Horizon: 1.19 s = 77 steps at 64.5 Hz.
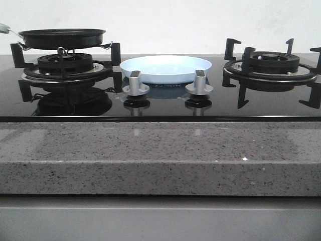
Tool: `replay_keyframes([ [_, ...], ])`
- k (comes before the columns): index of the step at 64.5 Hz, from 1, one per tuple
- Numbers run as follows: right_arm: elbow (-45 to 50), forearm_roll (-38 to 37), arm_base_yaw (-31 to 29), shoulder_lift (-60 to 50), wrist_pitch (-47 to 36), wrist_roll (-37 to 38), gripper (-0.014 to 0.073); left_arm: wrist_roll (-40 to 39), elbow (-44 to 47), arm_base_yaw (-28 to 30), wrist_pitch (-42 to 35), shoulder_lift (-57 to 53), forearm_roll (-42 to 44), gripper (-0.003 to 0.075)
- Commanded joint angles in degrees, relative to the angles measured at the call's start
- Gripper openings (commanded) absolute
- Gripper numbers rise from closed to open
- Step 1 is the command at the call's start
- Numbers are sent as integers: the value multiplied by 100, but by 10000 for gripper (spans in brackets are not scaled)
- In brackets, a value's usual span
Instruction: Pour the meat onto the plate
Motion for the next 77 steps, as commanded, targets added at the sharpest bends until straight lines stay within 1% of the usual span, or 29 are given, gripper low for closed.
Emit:
replay_keyframes([
  [1,-28,-1,-28,-96,-479,-66,-69,-47,34,-30,-470,-94,-8,-20],
  [52,-28,-1,-28,-96,-471,-66,-69,-47,34,-30,-470,-94,-8,-20],
  [62,-46,-6,-28,-96,-414,-66,-69,-47,-19,-30,-621,-94,-24,-20],
  [70,-346,-6,-23,-91,56,-66,-69,-47,-337,-30,-423,-79,-190,-20],
  [77,-815,-6,-21,6,641,-66,-69,-47,-818,-30,107,-76,-190,-20],
])
